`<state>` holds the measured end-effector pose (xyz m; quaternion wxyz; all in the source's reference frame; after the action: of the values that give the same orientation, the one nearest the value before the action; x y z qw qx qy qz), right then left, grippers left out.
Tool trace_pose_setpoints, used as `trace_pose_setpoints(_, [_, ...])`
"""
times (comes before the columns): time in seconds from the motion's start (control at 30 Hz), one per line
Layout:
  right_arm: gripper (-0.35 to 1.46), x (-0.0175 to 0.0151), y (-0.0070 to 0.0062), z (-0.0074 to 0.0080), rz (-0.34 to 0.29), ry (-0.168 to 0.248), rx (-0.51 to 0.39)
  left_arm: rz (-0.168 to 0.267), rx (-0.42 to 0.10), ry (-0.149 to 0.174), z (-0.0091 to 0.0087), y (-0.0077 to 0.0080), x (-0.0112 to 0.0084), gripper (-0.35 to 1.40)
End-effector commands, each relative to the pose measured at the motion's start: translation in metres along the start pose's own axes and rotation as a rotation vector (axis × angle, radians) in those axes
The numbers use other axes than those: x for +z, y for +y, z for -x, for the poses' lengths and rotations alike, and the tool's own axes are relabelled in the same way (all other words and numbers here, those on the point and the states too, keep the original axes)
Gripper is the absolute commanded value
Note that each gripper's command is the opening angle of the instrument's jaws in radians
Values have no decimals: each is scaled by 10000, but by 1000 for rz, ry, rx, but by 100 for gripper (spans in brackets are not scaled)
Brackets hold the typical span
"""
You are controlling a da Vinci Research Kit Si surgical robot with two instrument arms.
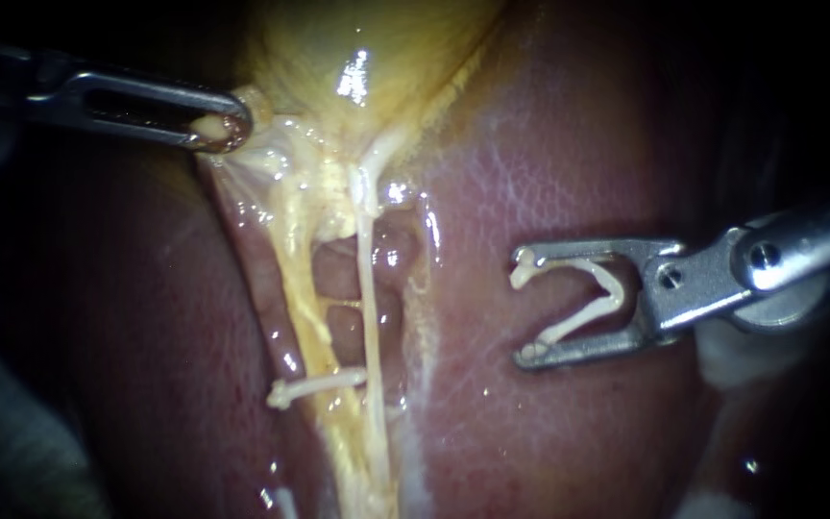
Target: Clipping second clip left tube
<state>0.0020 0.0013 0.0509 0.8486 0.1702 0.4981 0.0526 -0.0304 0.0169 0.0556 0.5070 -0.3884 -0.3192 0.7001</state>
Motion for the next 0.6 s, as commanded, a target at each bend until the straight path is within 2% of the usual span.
trace_pose_setpoints(0.03, [49, 2, 0, -1, -5, 1, 0, -1, 0, 1, 0, 0, 2, -35])
trace_pose_setpoints(0.23, [49, 27, -4, -4, -29, 8, -11, -2, -1, 2, 1, 2, 2, -35])
trace_pose_setpoints(0.6, [49, 101, -9, -3, -97, 18, 76, -5, -1, 5, 2, 3, 3, -35])
